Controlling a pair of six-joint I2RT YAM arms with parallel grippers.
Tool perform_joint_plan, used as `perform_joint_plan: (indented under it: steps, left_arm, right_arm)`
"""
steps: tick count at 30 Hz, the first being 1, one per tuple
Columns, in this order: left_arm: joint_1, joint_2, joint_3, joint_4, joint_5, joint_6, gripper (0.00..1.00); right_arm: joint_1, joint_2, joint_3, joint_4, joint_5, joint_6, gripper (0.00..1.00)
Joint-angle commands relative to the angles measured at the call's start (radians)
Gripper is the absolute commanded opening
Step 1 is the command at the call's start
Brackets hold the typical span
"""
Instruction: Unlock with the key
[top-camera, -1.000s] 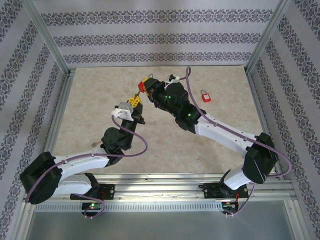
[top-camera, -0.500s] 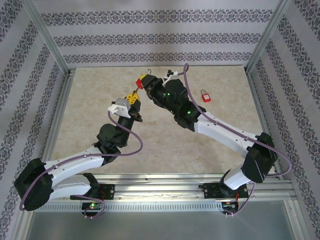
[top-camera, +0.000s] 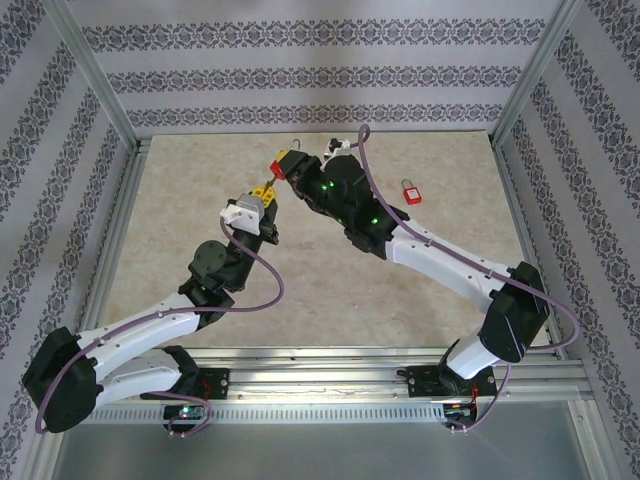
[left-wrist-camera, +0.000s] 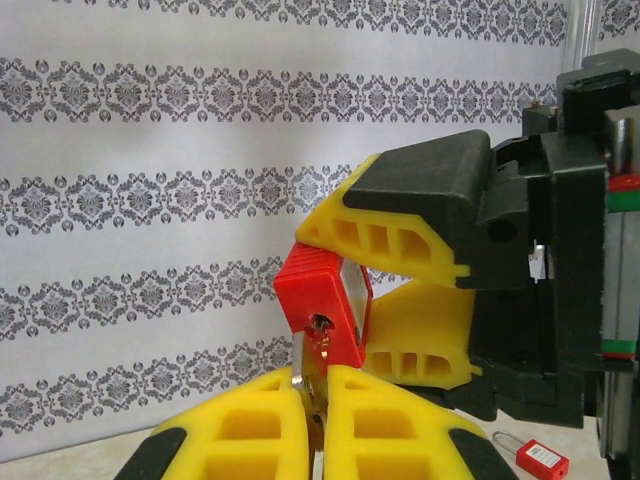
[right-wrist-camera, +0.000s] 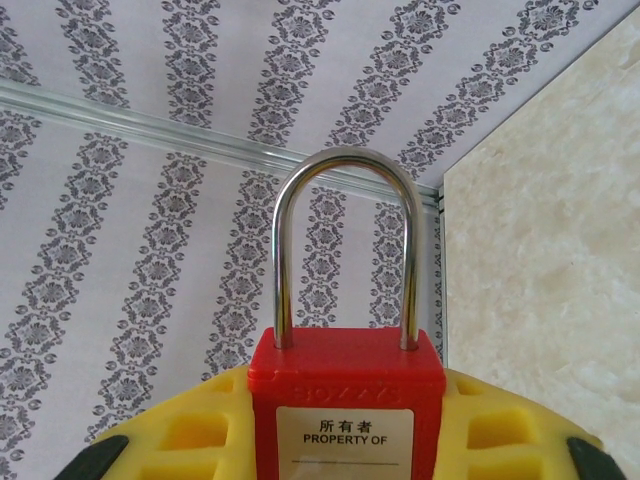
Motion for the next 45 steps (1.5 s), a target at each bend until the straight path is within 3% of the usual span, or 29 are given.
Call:
perform_joint_plan:
  steps: [1,7,13,20,27,36,45]
  left_arm:
    - [0.045,-0.018,0.036,0.022,0.138,-0.022,0.00]
    - [0.055,0.028,0.049,0.082,0.240,-0.196,0.00]
    - [0.055,0.080,0.040,0.207,0.239,-0.331,0.00]
    - [0.026,0.116,0.093,0.199,0.240,-0.285,0.00]
    - [0.027,0.134,0.070,0.297,0.242,-0.321,0.00]
    - [0.078,0.079,0.086,0.237,0.340,-0.266,0.00]
    - [0.097,0.047,0.084,0.171,0.317,-0.242,0.00]
  right_arm:
    - [0.074,0.028,0.012,-0.064,-0.211,-0.020,0.00]
    - [0.082,0.040,0.020,-0.046,-0.224,-0.013,0.00]
    - [0.085,0.022,0.006,-0.055,-0.208,-0.018,0.00]
    - [0.093,0.036,0.007,-0.044,-0.215,-0.014,0.00]
    - [0.096,0.037,-0.005,-0.023,-0.235,-0.011,0.00]
    - [0.044,0.033,0.023,-0.005,-0.424,0.057,0.00]
    - [0.040,0.024,0.009,-0.007,-0.488,0.105,0.00]
